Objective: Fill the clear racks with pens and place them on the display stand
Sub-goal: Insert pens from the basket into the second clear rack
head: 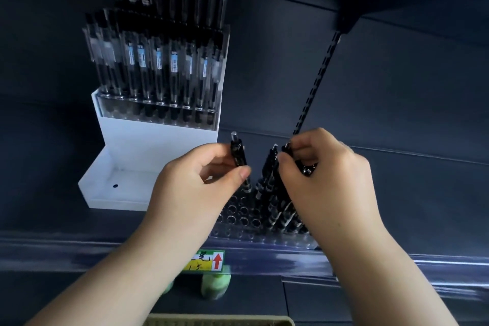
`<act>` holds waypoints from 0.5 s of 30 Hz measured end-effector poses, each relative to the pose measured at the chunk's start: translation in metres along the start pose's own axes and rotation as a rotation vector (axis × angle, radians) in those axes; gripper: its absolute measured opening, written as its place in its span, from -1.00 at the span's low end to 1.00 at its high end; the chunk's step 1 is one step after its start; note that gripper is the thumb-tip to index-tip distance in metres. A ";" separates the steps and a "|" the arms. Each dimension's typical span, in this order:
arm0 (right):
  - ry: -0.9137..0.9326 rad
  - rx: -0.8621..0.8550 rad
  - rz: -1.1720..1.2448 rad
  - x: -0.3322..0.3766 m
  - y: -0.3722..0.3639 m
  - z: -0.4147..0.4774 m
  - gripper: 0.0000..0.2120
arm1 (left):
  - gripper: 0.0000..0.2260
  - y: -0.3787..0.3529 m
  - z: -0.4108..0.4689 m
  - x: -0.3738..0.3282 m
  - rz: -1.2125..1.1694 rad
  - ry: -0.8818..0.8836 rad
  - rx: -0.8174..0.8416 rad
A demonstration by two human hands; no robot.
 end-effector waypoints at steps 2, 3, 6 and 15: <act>0.001 -0.010 0.002 0.002 0.001 -0.001 -0.93 | -0.87 0.002 0.000 0.002 -0.012 0.011 -0.015; -0.001 -0.009 0.009 0.003 0.001 -0.002 -0.92 | -0.87 0.003 0.000 0.003 -0.018 0.018 -0.020; -0.004 0.001 0.025 0.004 -0.001 -0.004 -0.92 | -0.87 0.004 0.002 0.007 -0.031 0.030 -0.027; -0.003 -0.003 0.002 0.002 -0.005 -0.005 -0.92 | -0.79 0.008 0.001 0.008 -0.014 0.012 -0.020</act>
Point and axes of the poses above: each hand's wrist, its own z-axis towards the middle knuckle, its own y-axis out of the back of the hand, x = y × z, the point moved 7 cm from there along z, towards the middle knuckle, and after that the axes turned 15 degrees about -x, right-handed, at the moved point
